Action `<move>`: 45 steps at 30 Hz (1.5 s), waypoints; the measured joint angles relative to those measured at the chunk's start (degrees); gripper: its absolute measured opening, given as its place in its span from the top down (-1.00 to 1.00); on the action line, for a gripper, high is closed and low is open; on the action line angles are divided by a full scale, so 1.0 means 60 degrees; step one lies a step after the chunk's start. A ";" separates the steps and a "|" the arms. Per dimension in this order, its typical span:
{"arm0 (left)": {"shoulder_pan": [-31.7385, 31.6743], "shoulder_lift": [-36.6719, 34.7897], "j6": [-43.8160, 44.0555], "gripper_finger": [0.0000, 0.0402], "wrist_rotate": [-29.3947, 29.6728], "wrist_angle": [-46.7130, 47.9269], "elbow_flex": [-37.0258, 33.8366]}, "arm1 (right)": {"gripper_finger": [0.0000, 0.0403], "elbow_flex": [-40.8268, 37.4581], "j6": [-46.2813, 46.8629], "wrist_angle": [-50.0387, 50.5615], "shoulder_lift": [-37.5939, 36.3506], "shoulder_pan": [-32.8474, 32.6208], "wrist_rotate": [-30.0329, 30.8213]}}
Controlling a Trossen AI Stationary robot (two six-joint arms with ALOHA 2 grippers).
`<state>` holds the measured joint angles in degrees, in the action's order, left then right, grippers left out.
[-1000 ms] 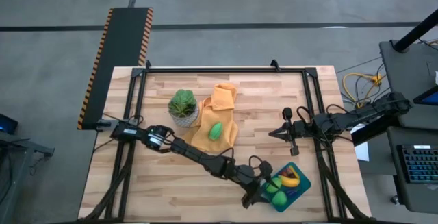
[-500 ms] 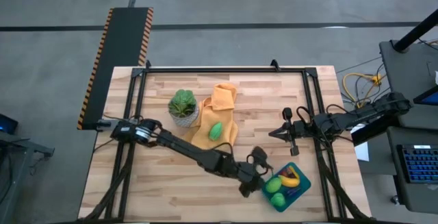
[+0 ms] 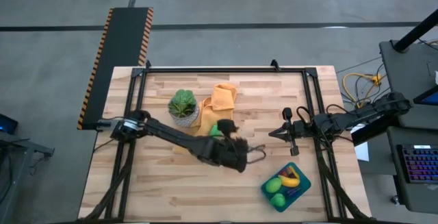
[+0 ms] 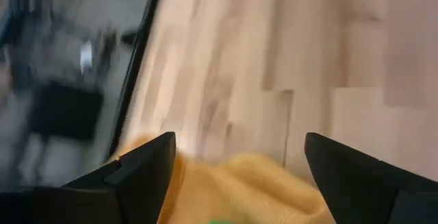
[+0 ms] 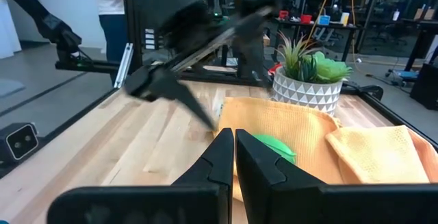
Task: Pick and placing Produce into tupperware
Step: Put the large corn into the blue bin
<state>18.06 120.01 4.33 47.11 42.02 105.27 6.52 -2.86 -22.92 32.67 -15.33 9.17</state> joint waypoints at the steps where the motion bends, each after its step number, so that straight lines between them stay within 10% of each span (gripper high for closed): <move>1: -0.0095 -0.0066 0.0719 -0.54 0.0007 0.0304 0.0000 | 0.96 0.0000 0.0021 0.0000 0.0000 0.0000 0.0003; 12: -0.1495 -0.0332 0.5688 -0.54 -0.1983 0.3947 -0.0160 | 0.96 0.0000 0.0081 -0.0004 0.0000 0.0000 0.0003; 22: -0.2022 -0.0328 0.6020 -0.54 -0.3840 0.2810 -0.0857 | 0.96 0.0000 0.0091 0.0000 0.0000 0.0000 0.0003; 45: -0.2138 -0.0288 0.7141 -0.54 -0.4207 0.1756 -0.2739 | 0.96 0.0000 0.0143 0.0000 0.0000 0.0000 0.0011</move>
<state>5.23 118.28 47.18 21.87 52.55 88.84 6.52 -2.00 -22.92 32.67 -15.33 9.23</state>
